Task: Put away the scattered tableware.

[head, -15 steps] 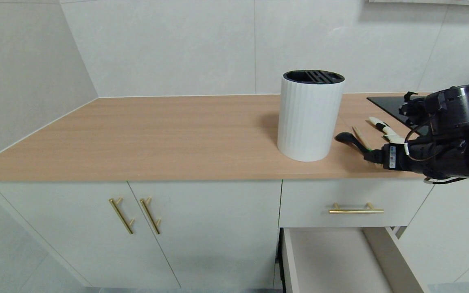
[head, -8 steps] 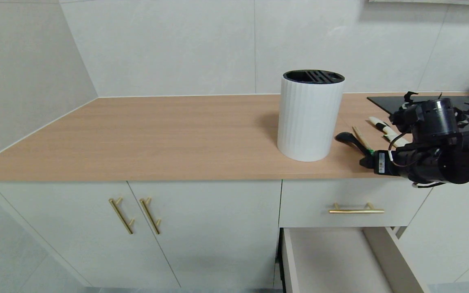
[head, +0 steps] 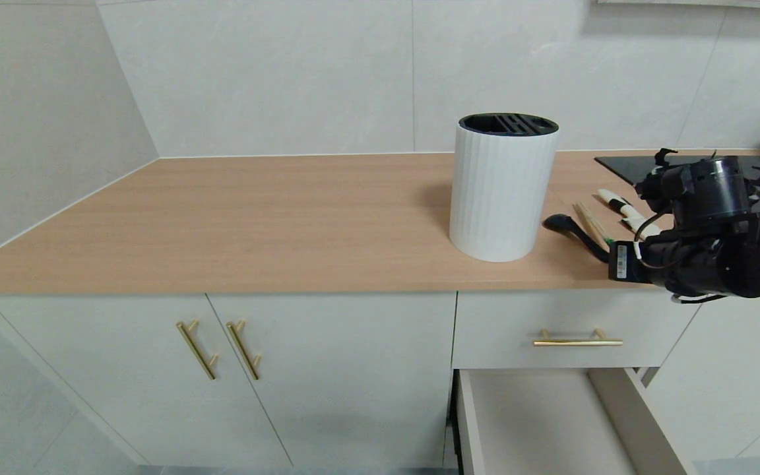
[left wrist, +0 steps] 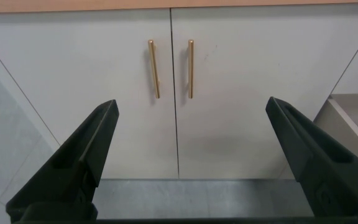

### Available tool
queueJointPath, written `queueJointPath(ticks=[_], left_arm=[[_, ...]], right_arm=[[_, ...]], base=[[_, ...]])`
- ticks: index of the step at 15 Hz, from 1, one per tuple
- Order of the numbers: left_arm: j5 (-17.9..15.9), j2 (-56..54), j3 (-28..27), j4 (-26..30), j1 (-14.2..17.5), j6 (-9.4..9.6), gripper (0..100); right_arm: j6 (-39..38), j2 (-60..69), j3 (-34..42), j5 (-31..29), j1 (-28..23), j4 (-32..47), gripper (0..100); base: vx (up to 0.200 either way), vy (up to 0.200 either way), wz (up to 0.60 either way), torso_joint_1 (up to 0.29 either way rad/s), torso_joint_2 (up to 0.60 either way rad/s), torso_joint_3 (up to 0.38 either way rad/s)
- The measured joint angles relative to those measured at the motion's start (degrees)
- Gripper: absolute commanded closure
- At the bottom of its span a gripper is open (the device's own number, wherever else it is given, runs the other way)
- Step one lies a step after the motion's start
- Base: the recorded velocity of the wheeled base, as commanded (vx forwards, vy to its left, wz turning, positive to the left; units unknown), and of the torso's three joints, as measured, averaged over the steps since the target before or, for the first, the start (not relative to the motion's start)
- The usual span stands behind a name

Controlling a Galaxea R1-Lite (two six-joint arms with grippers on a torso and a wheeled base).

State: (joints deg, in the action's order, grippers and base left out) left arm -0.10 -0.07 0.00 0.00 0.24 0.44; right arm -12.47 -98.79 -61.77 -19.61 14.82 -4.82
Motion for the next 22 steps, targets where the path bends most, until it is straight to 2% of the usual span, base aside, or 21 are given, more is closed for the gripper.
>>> queueJointPath(ticks=[9, 12, 14, 16, 19, 22], left_arm=[[0.0, 0.0, 0.0, 0.0, 0.0, 0.00, 0], [0.0, 0.0, 0.0, 0.0, 0.0, 0.00, 0], [0.0, 0.0, 0.0, 0.0, 0.0, 0.00, 0], [0.0, 0.0, 0.0, 0.0, 0.0, 0.00, 0], [0.0, 0.0, 0.0, 0.0, 0.0, 0.00, 0], [0.0, 0.0, 0.0, 0.0, 0.0, 0.00, 0]], right_arm=[[0.3, 10.1, 0.7, 0.6, 0.0, 0.8, 100], [0.4, 17.1, 0.6, 4.8, 0.0, 4.1, 100], [0.6, 22.9, -0.1, 10.1, 0.1, 9.9, 100], [0.9, 28.1, -2.8, 12.7, 0.5, 20.2, 100], [3.4, 33.9, -9.1, 13.6, 1.3, 39.1, 100], [7.1, 37.5, -12.5, 13.7, 3.2, 49.9, 100]], base=[[0.000, 0.000, 0.00, 0.000, 0.00, 0.000], [0.000, 0.000, 0.00, 0.000, 0.00, 0.000], [0.000, 0.000, 0.00, 0.000, 0.00, 0.000], [0.000, 0.000, 0.00, 0.000, 0.00, 0.000], [0.000, 0.000, 0.00, 0.000, 0.00, 0.000], [0.000, 0.000, 0.00, 0.000, 0.00, 0.000]])
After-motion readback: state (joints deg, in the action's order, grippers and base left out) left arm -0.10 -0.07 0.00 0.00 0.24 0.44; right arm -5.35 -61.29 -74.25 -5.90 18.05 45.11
